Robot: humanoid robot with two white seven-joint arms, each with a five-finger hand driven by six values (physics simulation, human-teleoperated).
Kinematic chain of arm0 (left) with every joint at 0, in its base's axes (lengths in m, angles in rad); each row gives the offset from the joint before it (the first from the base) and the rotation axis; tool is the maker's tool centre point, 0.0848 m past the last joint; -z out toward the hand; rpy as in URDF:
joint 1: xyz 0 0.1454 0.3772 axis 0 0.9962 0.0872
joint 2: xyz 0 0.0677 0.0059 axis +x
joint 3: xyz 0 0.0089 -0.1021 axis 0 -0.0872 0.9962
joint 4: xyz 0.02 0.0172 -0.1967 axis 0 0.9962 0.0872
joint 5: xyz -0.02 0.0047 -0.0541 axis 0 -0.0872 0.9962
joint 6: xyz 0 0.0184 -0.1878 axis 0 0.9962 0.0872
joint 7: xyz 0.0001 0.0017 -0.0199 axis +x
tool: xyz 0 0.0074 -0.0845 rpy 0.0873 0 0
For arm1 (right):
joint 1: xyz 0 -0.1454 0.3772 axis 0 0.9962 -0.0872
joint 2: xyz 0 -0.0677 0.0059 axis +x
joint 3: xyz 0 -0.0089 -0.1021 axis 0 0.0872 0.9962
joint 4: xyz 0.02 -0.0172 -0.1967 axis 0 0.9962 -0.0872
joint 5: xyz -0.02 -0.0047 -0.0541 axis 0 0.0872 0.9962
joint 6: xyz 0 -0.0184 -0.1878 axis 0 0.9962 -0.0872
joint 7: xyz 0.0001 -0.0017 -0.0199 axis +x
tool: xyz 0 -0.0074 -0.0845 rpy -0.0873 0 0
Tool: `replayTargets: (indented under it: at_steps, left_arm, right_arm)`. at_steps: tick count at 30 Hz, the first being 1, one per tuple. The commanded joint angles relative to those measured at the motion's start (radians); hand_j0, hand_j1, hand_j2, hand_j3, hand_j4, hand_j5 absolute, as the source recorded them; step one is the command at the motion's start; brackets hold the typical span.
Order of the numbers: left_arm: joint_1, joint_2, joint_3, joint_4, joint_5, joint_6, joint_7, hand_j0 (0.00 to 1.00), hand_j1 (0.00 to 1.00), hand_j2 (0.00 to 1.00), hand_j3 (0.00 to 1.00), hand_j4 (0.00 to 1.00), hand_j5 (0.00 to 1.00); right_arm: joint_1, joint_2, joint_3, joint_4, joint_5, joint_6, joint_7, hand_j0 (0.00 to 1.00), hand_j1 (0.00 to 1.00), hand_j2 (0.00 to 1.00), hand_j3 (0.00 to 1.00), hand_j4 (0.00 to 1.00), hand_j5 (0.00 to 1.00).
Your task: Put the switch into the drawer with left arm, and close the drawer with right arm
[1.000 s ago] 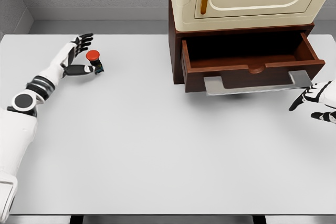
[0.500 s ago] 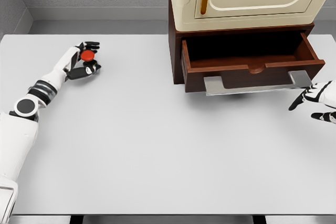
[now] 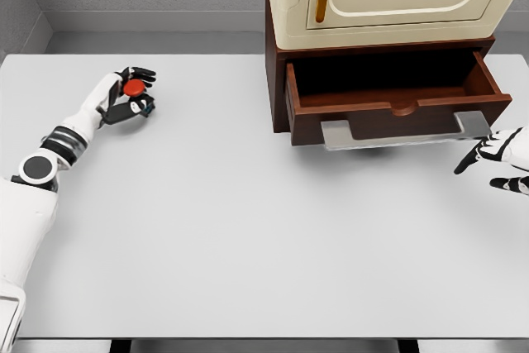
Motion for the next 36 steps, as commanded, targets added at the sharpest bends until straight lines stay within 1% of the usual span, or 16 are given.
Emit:
replayTargets:
  at_steps: [1,6,11,12,13,15,17,20,24,27,29,30,31,35,36]
  left_arm:
    - [-0.002,0.001,-0.005,0.004,-0.012,0.000,-0.002,0.55,0.55,0.55,0.55,0.55,0.55]
    - [-0.002,0.002,-0.005,-0.002,-0.012,-0.004,-0.002,0.48,0.48,0.48,0.48,0.48,0.48]
    - [-0.002,0.002,-0.005,-0.011,-0.012,-0.007,-0.005,0.47,0.47,0.47,0.47,0.47,0.47]
    - [0.000,0.002,-0.004,-0.052,-0.012,0.000,-0.005,0.47,0.47,0.47,0.47,0.47,0.47]
    - [0.002,0.002,-0.004,-0.077,-0.012,0.000,-0.005,0.47,0.47,0.47,0.47,0.47,0.47]
    - [0.002,0.004,-0.004,-0.081,-0.011,0.000,-0.005,0.47,0.47,0.47,0.47,0.47,0.47]
    - [0.005,0.002,-0.004,-0.127,-0.011,0.002,-0.005,0.47,0.47,0.47,0.47,0.47,0.47]
    - [0.008,0.004,-0.004,-0.131,-0.011,0.000,-0.005,0.47,0.47,0.47,0.47,0.47,0.47]
    - [0.014,0.004,-0.005,-0.166,-0.011,0.000,-0.007,0.46,0.46,0.46,0.46,0.46,0.46]
    - [0.040,0.005,-0.004,-0.233,-0.009,0.000,-0.007,0.46,0.46,0.46,0.46,0.46,0.46]
    - [0.043,0.013,-0.005,-0.255,-0.006,-0.001,-0.008,0.46,0.46,0.46,0.46,0.46,0.46]
    - [0.046,0.016,-0.004,-0.293,-0.006,0.000,-0.008,0.46,0.46,0.46,0.46,0.46,0.46]
    - [0.069,0.027,-0.001,-0.324,-0.006,0.000,-0.010,0.46,0.46,0.46,0.46,0.46,0.46]
    - [0.083,0.040,-0.002,-0.411,0.000,0.000,-0.011,0.46,0.46,0.46,0.46,0.46,0.46]
    - [0.097,0.042,-0.001,-0.428,0.000,0.000,-0.011,0.46,0.46,0.46,0.46,0.46,0.46]
  right_arm:
    - [0.000,-0.001,0.001,-0.001,-0.005,0.003,-0.002,0.65,0.65,0.65,0.65,0.65,0.65]
    - [0.000,-0.001,-0.001,0.000,-0.005,0.003,-0.002,0.65,0.65,0.65,0.65,0.65,0.65]
    - [0.000,-0.001,-0.001,0.000,-0.005,0.003,-0.002,0.67,0.67,0.67,0.67,0.67,0.67]
    - [0.000,-0.001,-0.001,-0.001,-0.005,0.003,-0.002,0.67,0.67,0.67,0.67,0.67,0.67]
    - [0.000,-0.001,-0.001,0.000,-0.005,0.003,-0.002,0.67,0.67,0.67,0.67,0.67,0.67]
    - [0.000,-0.001,-0.001,0.000,-0.005,0.003,-0.002,0.67,0.67,0.67,0.67,0.67,0.67]
    - [0.000,-0.001,-0.001,0.000,-0.005,0.003,-0.002,0.68,0.68,0.68,0.68,0.68,0.68]
    - [0.000,-0.001,0.001,-0.001,-0.005,0.003,-0.002,0.68,0.68,0.68,0.68,0.68,0.68]
    - [0.000,-0.001,0.001,0.000,-0.005,0.003,-0.002,0.68,0.68,0.68,0.68,0.68,0.68]
    - [0.000,-0.001,0.001,0.000,-0.005,0.003,-0.002,0.68,0.68,0.68,0.68,0.68,0.68]
    - [0.002,-0.001,0.001,0.000,-0.005,0.003,-0.002,0.68,0.68,0.68,0.68,0.68,0.68]
    - [0.002,-0.001,0.001,0.000,-0.005,0.003,-0.002,0.68,0.68,0.68,0.68,0.68,0.68]
    - [0.000,-0.003,0.001,0.000,-0.005,0.003,-0.002,0.68,0.68,0.68,0.68,0.68,0.68]
    - [0.002,-0.003,0.001,0.000,-0.005,0.003,-0.002,0.68,0.68,0.68,0.68,0.68,0.68]
    - [0.002,-0.003,0.001,0.000,-0.005,0.003,-0.002,0.68,0.68,0.68,0.68,0.68,0.68]
